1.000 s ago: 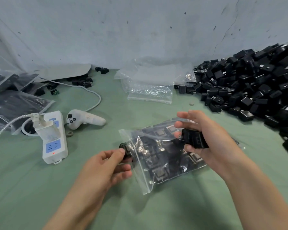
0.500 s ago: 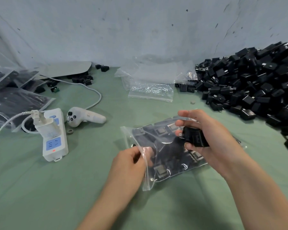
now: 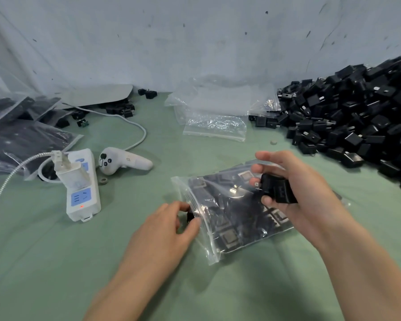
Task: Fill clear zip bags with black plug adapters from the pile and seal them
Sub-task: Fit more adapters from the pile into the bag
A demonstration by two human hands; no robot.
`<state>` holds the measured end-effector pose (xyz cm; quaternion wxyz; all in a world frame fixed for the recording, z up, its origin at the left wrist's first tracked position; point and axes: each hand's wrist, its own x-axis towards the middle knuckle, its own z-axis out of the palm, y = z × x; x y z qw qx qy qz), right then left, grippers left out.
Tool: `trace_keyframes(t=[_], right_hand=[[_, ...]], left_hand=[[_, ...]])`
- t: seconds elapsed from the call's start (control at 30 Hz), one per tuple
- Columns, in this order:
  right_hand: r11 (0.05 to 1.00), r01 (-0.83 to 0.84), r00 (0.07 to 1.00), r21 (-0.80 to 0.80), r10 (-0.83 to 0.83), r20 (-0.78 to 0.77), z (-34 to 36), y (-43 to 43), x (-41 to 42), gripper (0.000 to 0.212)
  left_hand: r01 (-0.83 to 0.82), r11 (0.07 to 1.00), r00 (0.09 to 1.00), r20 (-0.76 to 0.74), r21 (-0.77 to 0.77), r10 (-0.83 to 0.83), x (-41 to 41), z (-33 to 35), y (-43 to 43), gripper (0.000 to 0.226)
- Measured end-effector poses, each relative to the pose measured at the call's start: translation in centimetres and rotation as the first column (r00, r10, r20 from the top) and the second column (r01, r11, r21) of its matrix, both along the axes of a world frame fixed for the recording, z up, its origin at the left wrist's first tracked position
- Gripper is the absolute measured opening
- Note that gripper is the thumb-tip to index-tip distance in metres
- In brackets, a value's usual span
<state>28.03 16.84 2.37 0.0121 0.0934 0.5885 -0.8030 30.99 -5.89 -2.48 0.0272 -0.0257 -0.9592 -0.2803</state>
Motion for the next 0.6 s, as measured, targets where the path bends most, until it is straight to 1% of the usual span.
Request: trace_keyframes(t=[0.03, 0.1, 0.13, 0.17, 0.2, 0.23, 0.3, 0.33, 0.37, 0.4, 0.47, 0.5, 0.53, 0.6], right_hand=[[1.0, 0.0, 1.0, -0.001, 0.0, 0.0, -0.1, 0.0, 0.1, 0.021], [1.0, 0.003, 1.0, -0.018, -0.003, -0.002, -0.3, 0.0, 0.1, 0.021], [0.999, 0.005, 1.0, -0.04, -0.005, -0.001, -0.3, 0.0, 0.1, 0.021], [0.997, 0.004, 1.0, -0.072, -0.004, 0.003, -0.2, 0.0, 0.1, 0.02], [0.994, 0.001, 1.0, -0.113, -0.001, 0.007, -0.1, 0.0, 0.0, 0.02], [0.987, -0.001, 1.0, -0.163, 0.004, 0.014, -0.1, 0.0, 0.0, 0.019], [0.962, -0.013, 0.999, -0.273, 0.022, 0.03, -0.2, -0.3, -0.1, 0.017], [0.946, -0.021, 0.999, -0.323, 0.033, 0.034, -0.2, -0.5, -0.2, 0.016], [0.929, -0.031, 0.998, -0.368, 0.047, 0.035, -0.2, -0.6, -0.2, 0.015], [0.91, -0.046, 0.997, -0.411, 0.066, 0.035, -0.2, -0.8, -0.3, 0.014], [0.858, -0.076, 0.994, -0.509, 0.105, 0.029, -0.1, -1.0, -0.5, 0.014], [0.826, -0.078, 0.993, -0.558, 0.115, 0.031, 0.0, -1.2, -0.6, 0.015], [0.795, -0.071, 0.992, -0.602, 0.118, 0.039, 0.0, -1.3, -0.7, 0.014], [0.753, -0.056, 0.99, -0.656, 0.126, 0.06, 0.0, -1.7, -0.8, 0.01]], left_hand=[[-0.003, 1.0, 1.0, -0.019, -0.024, 0.003, -0.1, 0.0, 0.3, 0.019], [-0.022, 0.999, 0.998, -0.059, 0.024, 0.024, -0.3, 0.0, 0.3, 0.017], [-0.033, 0.994, 0.996, -0.079, 0.104, 0.042, -0.6, 0.0, 0.2, 0.016], [-0.04, 0.975, 0.994, -0.086, 0.218, 0.06, -0.8, 0.1, 0.2, 0.017], [-0.035, 0.945, 0.995, -0.074, 0.324, 0.062, -1.3, 0.2, 0.3, 0.021], [-0.02, 0.917, 0.998, -0.042, 0.398, 0.04, -2.0, 0.4, 0.7, 0.027], [-0.009, 0.88, 0.998, 0.054, 0.475, -0.019, -3.2, 0.6, 1.6, 0.035], [-0.009, 0.87, 0.997, 0.074, 0.493, -0.032, -3.6, 0.6, 1.9, 0.034], [-0.01, 0.869, 0.997, 0.066, 0.495, -0.027, -4.0, 0.6, 2.2, 0.031], [-0.008, 0.891, 0.999, 0.036, 0.455, -0.01, -4.2, 0.4, 2.2, 0.029], [0.001, 0.965, 0.999, -0.044, 0.263, 0.011, -4.2, 0.0, 1.8, 0.034], [-0.004, 0.984, 0.997, -0.079, 0.177, 0.018, -4.0, 0.0, 1.6, 0.034], [-0.02, 0.991, 0.994, -0.107, 0.133, 0.034, -3.8, 0.1, 1.3, 0.03], [-0.061, 0.988, 0.989, -0.124, 0.139, 0.078, -3.6, 0.2, 0.3, 0.014]])
